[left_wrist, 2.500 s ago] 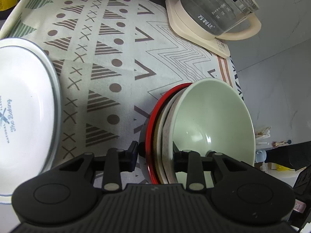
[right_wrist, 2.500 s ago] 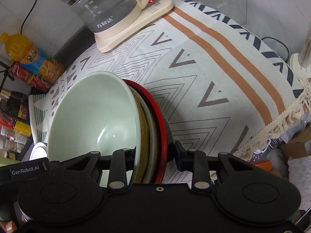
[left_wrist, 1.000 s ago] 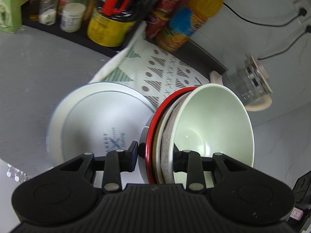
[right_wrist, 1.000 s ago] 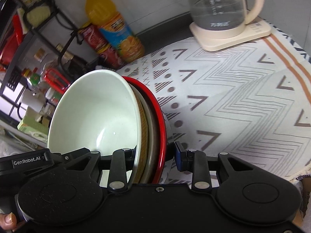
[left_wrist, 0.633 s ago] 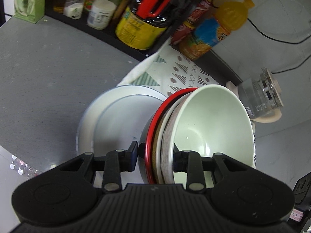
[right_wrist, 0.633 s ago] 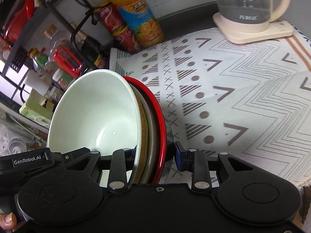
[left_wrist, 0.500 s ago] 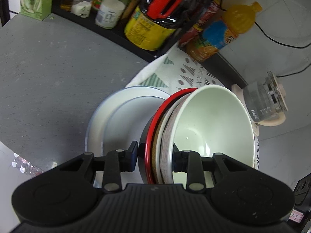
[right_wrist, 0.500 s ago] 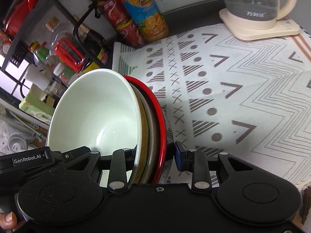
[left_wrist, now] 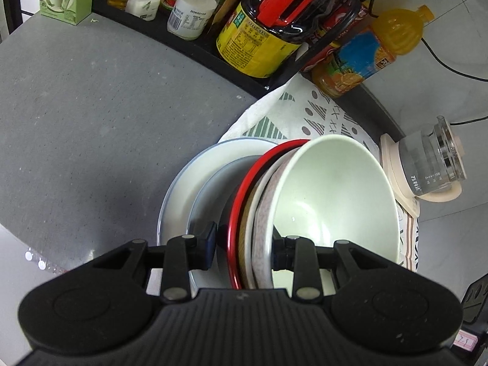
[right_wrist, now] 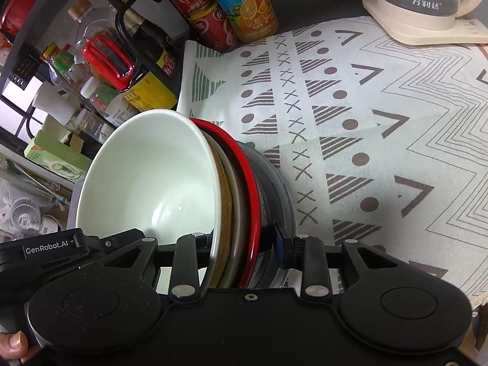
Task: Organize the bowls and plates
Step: 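Carry the red bowl stack with both grippers onto the plate stack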
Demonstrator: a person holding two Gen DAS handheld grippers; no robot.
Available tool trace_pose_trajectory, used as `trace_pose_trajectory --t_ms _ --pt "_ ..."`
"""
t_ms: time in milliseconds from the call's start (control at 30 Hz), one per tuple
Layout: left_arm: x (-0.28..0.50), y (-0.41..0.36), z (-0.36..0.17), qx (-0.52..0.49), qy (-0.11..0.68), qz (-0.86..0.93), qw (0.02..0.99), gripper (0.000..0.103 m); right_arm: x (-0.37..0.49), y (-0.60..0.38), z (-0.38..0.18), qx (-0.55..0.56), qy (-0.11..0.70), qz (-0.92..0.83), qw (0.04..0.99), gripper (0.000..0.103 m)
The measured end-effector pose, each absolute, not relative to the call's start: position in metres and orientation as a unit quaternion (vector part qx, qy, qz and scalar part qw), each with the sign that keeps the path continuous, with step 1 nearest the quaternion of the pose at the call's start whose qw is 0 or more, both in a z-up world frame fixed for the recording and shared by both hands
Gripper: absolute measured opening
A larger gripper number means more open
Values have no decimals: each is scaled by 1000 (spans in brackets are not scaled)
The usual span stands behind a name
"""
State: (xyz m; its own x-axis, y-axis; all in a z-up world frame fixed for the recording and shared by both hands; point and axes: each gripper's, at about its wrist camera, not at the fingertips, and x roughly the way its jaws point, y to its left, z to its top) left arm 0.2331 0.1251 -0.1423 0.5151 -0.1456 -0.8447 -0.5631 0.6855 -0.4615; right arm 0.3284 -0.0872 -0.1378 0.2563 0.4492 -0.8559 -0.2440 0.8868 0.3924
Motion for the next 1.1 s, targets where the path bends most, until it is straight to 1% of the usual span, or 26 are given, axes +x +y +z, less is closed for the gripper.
trace_pose_trajectory --t_ms 133,200,267,300,400,433,467,533,600,700,733,767,800,867,933,967,1000,1100 --pt "238 126 -141 -363 479 131 789 31 331 -85 -140 94 572 219 785 31" --pt "240 125 -140 -351 479 125 795 31 331 -84 -141 94 573 221 784 35" --pt "239 126 -139 -354 477 125 794 32 330 -81 -141 85 572 226 784 37" --pt "240 126 -137 -351 478 124 795 35 329 -79 -140 81 568 225 787 38" --pt "241 123 -132 -334 478 120 803 36 326 -77 -131 67 551 221 802 38" --pt "241 122 -130 -331 478 117 805 40 325 -78 -129 71 549 219 804 39" --pt "241 121 -128 -329 477 114 807 43 324 -80 -126 76 547 217 805 41" --pt "240 120 -123 -324 470 111 813 46 321 -83 -121 78 539 208 813 50" --pt "238 118 -117 -319 465 109 819 53 316 -84 -115 68 528 196 824 62" --pt "236 116 -108 -301 463 110 827 75 308 -87 -105 44 509 171 843 71" --pt "236 115 -105 -293 461 109 831 78 305 -89 -102 41 503 165 847 74" --pt "236 113 -103 -284 459 107 835 80 303 -92 -99 42 497 161 851 80" --pt "235 112 -100 -275 459 105 838 81 300 -95 -95 45 491 158 855 85" --pt "235 109 -95 -265 460 102 841 81 294 -102 -90 52 479 152 863 89" --pt "232 106 -89 -259 454 94 847 83 289 -108 -85 58 474 142 867 91" --pt "230 104 -86 -255 451 91 851 86 287 -111 -83 61 473 139 868 95" --pt "229 102 -84 -251 449 91 852 86 284 -113 -81 63 470 138 869 99" --pt "227 96 -79 -238 451 93 855 86 274 -120 -74 63 460 135 875 101"
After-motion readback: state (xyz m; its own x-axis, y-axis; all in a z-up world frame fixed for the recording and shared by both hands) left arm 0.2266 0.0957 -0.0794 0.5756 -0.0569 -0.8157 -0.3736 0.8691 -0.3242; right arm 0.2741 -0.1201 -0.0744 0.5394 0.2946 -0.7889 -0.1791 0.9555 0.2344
